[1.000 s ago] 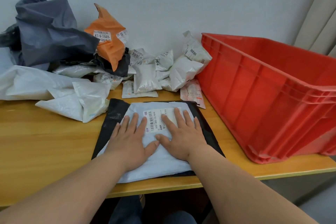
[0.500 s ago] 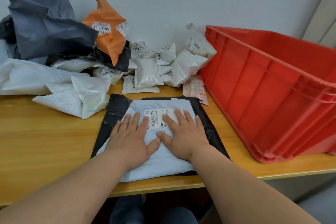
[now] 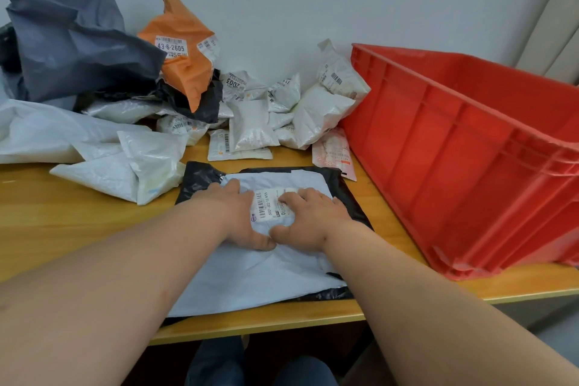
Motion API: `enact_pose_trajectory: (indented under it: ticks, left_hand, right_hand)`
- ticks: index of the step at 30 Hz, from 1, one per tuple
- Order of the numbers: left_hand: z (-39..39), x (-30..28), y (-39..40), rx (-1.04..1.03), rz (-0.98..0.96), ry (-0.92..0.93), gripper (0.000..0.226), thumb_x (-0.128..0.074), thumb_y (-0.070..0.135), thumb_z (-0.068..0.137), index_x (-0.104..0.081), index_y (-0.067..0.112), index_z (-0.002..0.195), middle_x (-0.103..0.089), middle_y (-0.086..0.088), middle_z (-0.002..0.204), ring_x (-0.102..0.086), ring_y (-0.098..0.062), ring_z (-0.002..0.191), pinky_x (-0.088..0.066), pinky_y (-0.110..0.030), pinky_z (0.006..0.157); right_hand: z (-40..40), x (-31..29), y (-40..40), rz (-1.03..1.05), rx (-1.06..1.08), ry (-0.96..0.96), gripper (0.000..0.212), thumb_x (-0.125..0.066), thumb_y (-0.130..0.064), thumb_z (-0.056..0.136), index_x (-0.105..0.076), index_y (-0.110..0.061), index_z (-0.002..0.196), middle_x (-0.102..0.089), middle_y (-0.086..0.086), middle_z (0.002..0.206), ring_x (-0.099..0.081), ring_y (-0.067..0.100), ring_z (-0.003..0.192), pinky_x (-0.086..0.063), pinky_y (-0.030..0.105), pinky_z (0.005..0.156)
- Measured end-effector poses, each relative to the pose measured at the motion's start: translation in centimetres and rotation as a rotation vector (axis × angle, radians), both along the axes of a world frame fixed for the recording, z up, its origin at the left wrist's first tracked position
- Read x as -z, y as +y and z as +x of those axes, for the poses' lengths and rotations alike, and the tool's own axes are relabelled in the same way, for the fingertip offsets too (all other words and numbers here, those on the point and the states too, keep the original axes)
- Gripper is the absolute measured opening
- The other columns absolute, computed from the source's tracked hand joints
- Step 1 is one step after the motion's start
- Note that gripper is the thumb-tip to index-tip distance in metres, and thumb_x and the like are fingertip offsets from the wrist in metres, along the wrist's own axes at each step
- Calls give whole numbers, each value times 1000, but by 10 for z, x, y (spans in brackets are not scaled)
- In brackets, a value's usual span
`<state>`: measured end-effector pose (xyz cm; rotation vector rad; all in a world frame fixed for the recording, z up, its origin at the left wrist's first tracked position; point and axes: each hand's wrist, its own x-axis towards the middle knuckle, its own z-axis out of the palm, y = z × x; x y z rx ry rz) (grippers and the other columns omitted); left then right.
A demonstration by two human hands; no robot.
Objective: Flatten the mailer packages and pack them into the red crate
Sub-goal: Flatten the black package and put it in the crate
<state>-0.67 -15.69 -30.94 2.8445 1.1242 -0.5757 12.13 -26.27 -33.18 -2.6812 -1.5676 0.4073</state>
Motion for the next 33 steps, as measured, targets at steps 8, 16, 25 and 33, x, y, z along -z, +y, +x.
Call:
enact_pose_trajectory:
  ticks: [8,16,25,33]
  left_hand:
    - [6,-1,4,36,16,79,122,-50,95,58,-15,28,154,-9,6,163,-21,-32,141,-34,-48,109]
    - [1,3,0,42,37,-22,115,-50,92,62,-16,31,154,-10,3,161,-15,-28,143,-21,-49,113]
    - [-19,12,-34,158,62,-321,51,-55,59,89,-41,23,122,-46,2,122,-44,-19,111,-44,-34,89]
    - [-41,1,-43,219,-85,-59,103,-60,85,63,-30,24,140,-34,7,142,-37,-16,129,-41,-39,101]
  right_hand:
    - [12,-13,8,-123,-33,-54,95,-51,-73,78,-9,-38,156,-15,-4,161,-19,28,145,-28,48,111]
    - [16,-14,10,-150,-78,-118,92,-49,-79,78,-17,-39,154,-19,-2,159,-16,29,145,-25,52,113]
    - [-10,-18,-14,159,-242,-244,54,-60,-51,88,-50,-29,136,-49,0,130,-47,25,118,-37,40,96]
    - [-9,-18,-50,-152,-230,80,105,-73,-65,74,-15,-34,157,-1,-12,165,-3,17,151,-15,46,122]
